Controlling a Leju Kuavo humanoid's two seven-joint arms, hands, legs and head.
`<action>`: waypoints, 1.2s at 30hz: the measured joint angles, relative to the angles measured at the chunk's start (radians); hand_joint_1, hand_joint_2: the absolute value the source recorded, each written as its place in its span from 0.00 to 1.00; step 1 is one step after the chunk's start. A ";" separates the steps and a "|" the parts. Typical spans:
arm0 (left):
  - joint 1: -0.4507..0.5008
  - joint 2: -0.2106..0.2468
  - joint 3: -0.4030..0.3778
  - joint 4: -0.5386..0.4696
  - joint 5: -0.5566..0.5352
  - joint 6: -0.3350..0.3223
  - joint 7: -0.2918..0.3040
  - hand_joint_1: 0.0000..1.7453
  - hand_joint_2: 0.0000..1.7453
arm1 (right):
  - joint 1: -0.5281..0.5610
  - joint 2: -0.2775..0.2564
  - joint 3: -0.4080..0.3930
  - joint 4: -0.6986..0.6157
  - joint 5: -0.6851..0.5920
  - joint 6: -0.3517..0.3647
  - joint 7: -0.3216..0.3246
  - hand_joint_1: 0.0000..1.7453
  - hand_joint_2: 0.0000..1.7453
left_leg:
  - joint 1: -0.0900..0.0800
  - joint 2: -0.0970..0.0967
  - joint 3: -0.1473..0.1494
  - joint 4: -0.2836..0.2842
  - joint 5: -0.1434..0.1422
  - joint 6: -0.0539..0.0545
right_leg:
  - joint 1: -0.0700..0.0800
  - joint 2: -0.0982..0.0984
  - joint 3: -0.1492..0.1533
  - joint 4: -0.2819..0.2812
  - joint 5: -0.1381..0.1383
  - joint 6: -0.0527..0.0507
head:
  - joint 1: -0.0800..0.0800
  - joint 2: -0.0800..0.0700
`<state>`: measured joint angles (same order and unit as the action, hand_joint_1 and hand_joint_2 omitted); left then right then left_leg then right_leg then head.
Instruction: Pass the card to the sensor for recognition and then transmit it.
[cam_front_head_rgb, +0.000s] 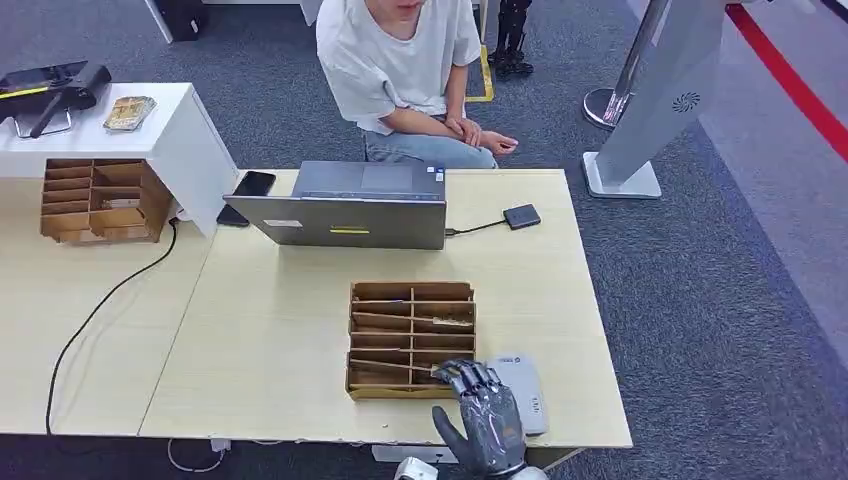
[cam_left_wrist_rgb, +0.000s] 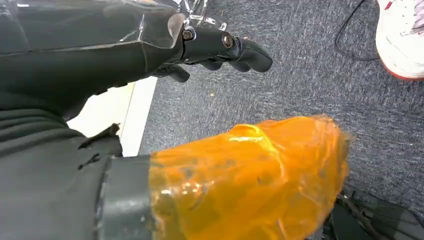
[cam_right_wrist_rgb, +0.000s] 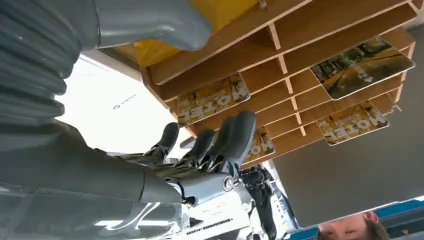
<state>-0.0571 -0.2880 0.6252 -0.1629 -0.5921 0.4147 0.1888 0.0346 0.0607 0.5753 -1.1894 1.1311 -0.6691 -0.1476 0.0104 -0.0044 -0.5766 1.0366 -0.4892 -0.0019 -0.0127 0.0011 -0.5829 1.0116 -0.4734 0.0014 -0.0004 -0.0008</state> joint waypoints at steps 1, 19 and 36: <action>0.000 0.000 0.000 0.000 -0.001 0.000 0.000 0.00 0.00 | -0.001 0.000 0.000 0.002 0.000 0.000 0.001 0.38 1.00 | 0.000 0.000 0.000 0.000 0.000 0.000 | 0.000 0.000 0.000 0.000 0.000 0.000 | 0.000 0.000; 0.000 0.002 0.000 0.000 -0.018 -0.008 0.000 0.00 0.00 | -0.036 0.014 -0.005 0.044 -0.002 0.000 -0.013 0.41 1.00 | 0.000 0.000 0.000 0.000 0.000 0.000 | 0.000 0.000 0.000 0.000 0.000 0.000 | 0.000 0.000; 0.000 0.002 0.000 0.000 -0.025 -0.016 -0.003 0.00 0.00 | -0.064 0.029 -0.025 0.090 -0.018 0.000 -0.025 0.43 1.00 | 0.000 0.000 0.000 0.000 0.000 0.000 | 0.000 0.000 0.000 0.000 0.000 0.000 | 0.000 0.000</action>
<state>-0.0572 -0.2861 0.6252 -0.1629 -0.6168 0.3983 0.1858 -0.0296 0.0900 0.5505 -1.0994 1.1128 -0.6691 -0.1728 0.0104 -0.0044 -0.5765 1.0366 -0.4891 -0.0019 -0.0127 0.0012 -0.5829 1.0116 -0.4734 0.0014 -0.0004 -0.0008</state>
